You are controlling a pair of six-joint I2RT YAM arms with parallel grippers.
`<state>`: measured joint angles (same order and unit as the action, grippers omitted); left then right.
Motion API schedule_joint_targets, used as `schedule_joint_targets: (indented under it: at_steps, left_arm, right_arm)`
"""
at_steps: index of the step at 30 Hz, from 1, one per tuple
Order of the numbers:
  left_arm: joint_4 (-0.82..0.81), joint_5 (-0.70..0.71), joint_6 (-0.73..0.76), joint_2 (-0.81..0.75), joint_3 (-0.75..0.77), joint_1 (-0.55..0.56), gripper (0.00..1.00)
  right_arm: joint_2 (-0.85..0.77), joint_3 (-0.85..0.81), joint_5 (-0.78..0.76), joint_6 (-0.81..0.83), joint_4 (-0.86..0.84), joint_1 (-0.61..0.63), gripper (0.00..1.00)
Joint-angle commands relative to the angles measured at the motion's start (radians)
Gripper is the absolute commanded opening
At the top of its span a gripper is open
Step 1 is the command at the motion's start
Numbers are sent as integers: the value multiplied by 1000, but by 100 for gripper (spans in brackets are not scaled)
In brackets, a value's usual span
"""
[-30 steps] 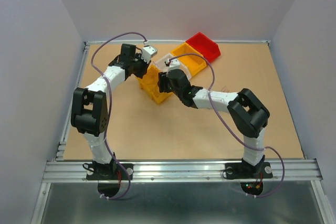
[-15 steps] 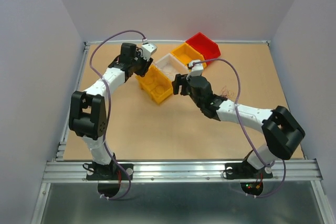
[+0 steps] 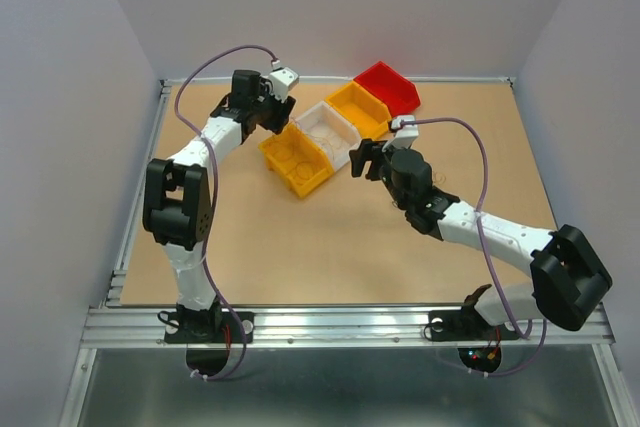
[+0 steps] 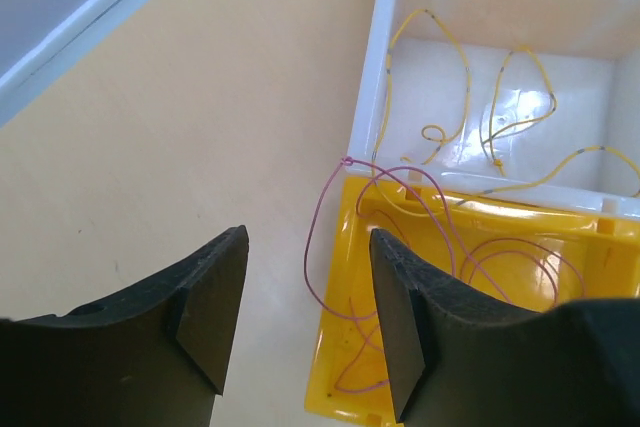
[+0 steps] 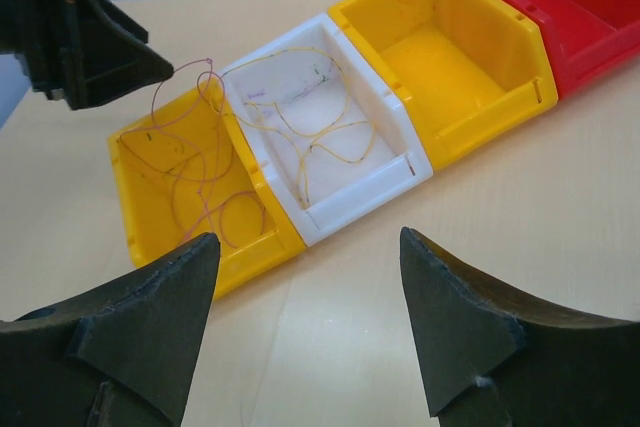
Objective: Untangle the cables
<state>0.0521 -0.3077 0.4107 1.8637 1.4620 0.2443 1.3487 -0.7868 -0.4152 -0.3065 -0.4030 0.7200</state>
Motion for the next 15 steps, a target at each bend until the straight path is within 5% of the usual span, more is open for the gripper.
schedule_joint_targets:
  at_steps: [1,4,11,15]
  left_arm:
    - [52,-57,-6,67,75,-3,63]
    - [92,-67,-9,124,132,-4,62]
    - [118,-103,-1,91,117,-8,10]
    - [56,-88,-1,8,32,-7,7]
  right_arm:
    - [-37,31,6,-3,-54,-7,78]
    - [-42,35,15,1,-57,-8,78]
    - [-51,44,23,3,-59,-10,76]
    - [-48,47,24,1,-63,-10,76]
